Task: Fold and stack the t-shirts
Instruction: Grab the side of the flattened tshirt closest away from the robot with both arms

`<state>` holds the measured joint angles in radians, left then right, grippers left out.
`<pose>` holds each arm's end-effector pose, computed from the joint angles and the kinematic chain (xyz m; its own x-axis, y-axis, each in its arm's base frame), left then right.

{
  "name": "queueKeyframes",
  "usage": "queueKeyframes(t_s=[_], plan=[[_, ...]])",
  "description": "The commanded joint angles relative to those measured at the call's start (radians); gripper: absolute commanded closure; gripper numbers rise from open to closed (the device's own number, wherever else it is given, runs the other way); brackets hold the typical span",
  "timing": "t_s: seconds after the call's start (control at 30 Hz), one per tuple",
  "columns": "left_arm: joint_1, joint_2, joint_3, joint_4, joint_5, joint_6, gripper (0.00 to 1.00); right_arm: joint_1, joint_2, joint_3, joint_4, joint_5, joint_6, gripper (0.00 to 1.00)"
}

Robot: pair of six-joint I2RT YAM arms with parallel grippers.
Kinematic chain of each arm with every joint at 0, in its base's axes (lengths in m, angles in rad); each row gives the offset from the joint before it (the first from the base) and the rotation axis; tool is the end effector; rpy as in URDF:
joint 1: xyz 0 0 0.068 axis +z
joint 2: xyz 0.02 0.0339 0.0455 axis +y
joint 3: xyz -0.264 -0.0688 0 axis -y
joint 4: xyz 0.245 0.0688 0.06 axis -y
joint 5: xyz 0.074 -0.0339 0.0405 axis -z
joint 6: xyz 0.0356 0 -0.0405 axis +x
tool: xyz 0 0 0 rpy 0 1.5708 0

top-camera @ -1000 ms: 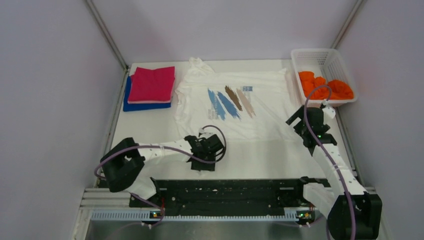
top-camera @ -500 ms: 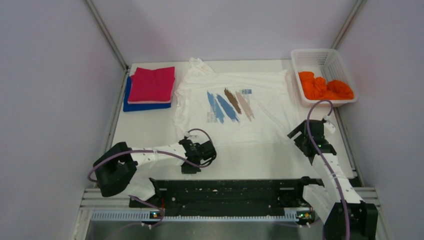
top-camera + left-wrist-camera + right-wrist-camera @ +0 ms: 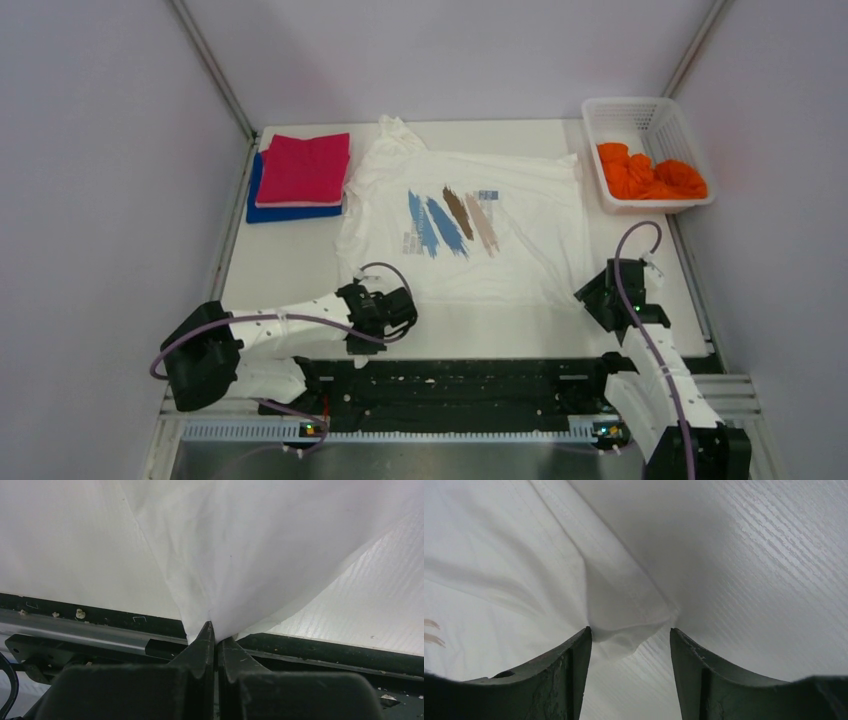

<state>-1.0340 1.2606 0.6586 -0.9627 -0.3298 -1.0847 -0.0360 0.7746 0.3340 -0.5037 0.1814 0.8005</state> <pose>0.0999 -0.1453 0.1679 -0.9569 -0.0278 -0.2892 -0.0728 0.9866 0.1459 0.1421 -0.0115 0.1596 -0.4625 0.7230 -0.5132 0.6793 0.6609 0.3190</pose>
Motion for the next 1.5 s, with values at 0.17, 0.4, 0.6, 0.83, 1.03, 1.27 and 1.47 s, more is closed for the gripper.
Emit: queueKeyframes(t_s=[0.17,0.4,0.6,0.83,1.03,1.27,1.47], plan=[[0.002,-0.034,0.043,-0.002,0.006,0.019,1.0,-0.01,-0.095,0.0,-0.079,-0.052,0.056,0.52],[0.003,-0.038,0.027,0.042,0.027,0.035,1.0,-0.01,-0.032,0.043,0.078,-0.172,0.012,0.53],[0.003,-0.051,0.007,0.071,0.039,0.019,1.0,-0.01,0.111,0.047,0.259,-0.204,0.007,0.54],[0.002,-0.062,0.004,0.058,0.036,-0.007,1.0,-0.023,0.21,0.097,0.123,0.069,-0.003,0.57],[0.003,-0.075,0.008,0.028,0.018,-0.015,1.0,-0.058,0.156,0.085,-0.002,0.181,0.022,0.65],[0.004,-0.112,-0.004,-0.002,0.002,-0.022,1.0,-0.078,0.145,0.091,-0.088,0.203,0.035,0.61],[0.003,-0.165,-0.018,0.001,0.003,-0.027,1.0,-0.081,-0.022,0.147,-0.134,0.165,-0.002,0.55]])
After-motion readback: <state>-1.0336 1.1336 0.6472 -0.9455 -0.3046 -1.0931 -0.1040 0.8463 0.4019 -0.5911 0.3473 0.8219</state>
